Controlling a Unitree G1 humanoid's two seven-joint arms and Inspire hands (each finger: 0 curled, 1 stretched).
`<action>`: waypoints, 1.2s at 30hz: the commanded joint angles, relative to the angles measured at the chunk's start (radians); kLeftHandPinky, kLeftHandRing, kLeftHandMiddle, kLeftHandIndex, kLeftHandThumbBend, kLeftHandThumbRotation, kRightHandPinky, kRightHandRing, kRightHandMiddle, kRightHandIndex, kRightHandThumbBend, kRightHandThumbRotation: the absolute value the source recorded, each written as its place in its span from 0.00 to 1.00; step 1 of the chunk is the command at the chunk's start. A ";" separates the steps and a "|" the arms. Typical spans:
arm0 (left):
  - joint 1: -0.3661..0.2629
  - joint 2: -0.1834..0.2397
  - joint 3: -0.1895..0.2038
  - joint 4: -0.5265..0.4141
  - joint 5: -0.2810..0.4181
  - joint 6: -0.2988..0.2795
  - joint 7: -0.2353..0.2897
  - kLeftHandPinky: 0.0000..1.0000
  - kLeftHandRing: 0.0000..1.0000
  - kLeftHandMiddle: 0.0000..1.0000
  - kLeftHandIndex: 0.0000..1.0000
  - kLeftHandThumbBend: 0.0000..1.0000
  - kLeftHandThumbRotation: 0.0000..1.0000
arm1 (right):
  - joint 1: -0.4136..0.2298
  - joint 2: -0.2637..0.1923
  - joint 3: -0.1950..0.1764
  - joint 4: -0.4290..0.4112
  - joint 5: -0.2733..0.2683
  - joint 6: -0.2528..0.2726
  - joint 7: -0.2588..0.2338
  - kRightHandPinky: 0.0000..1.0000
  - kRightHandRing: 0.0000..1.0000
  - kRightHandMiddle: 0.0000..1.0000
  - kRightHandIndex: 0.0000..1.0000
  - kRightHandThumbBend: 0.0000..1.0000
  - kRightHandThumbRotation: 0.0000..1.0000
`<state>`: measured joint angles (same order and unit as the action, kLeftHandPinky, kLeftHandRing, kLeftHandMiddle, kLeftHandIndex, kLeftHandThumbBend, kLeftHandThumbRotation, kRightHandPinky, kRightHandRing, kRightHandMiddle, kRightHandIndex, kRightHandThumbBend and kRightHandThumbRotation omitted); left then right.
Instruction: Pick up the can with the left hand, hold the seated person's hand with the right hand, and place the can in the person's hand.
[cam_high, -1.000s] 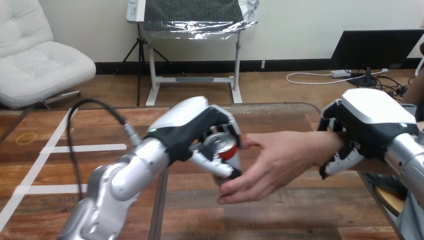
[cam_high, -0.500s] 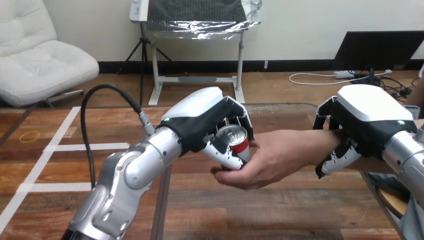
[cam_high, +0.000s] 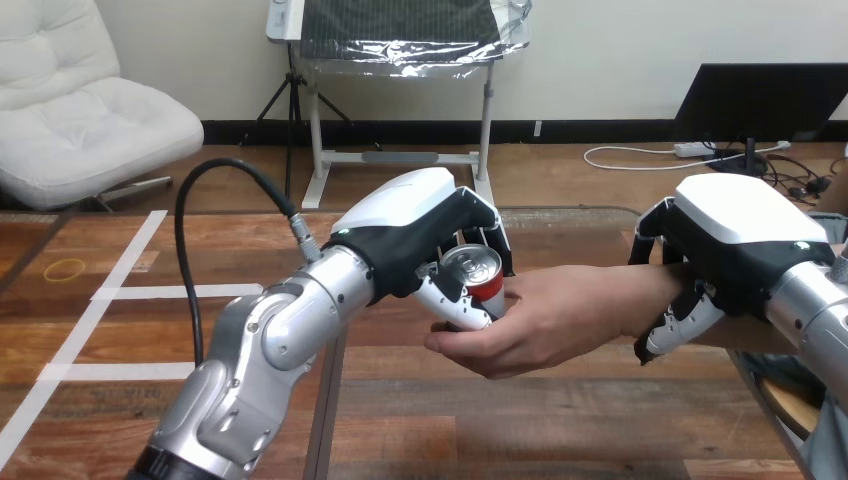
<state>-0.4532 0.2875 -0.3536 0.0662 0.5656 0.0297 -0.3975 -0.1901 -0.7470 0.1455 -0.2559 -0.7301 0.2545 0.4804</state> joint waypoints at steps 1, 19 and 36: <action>-0.137 -0.115 -0.055 -0.026 -0.007 -0.015 0.018 0.31 0.37 0.44 0.46 0.64 0.00 | -0.113 -0.011 -0.058 -0.081 -0.031 0.016 -0.017 0.15 0.21 0.30 0.48 0.77 0.00; -0.128 -0.125 -0.075 -0.028 -0.005 -0.020 0.023 0.35 0.41 0.47 0.46 0.62 0.00 | -0.112 0.004 -0.053 -0.092 -0.046 0.030 -0.010 0.18 0.24 0.32 0.48 0.77 0.00; -0.117 -0.100 -0.071 -0.017 -0.001 -0.029 0.019 0.32 0.37 0.45 0.45 0.62 0.00 | -0.092 -0.014 -0.054 -0.082 -0.034 -0.006 -0.023 0.40 0.49 0.56 0.59 0.80 0.00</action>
<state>-0.4850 0.2600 -0.3805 0.0664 0.5778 0.0358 -0.3879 -0.1900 -0.7471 0.1454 -0.2665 -0.7574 0.2814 0.4956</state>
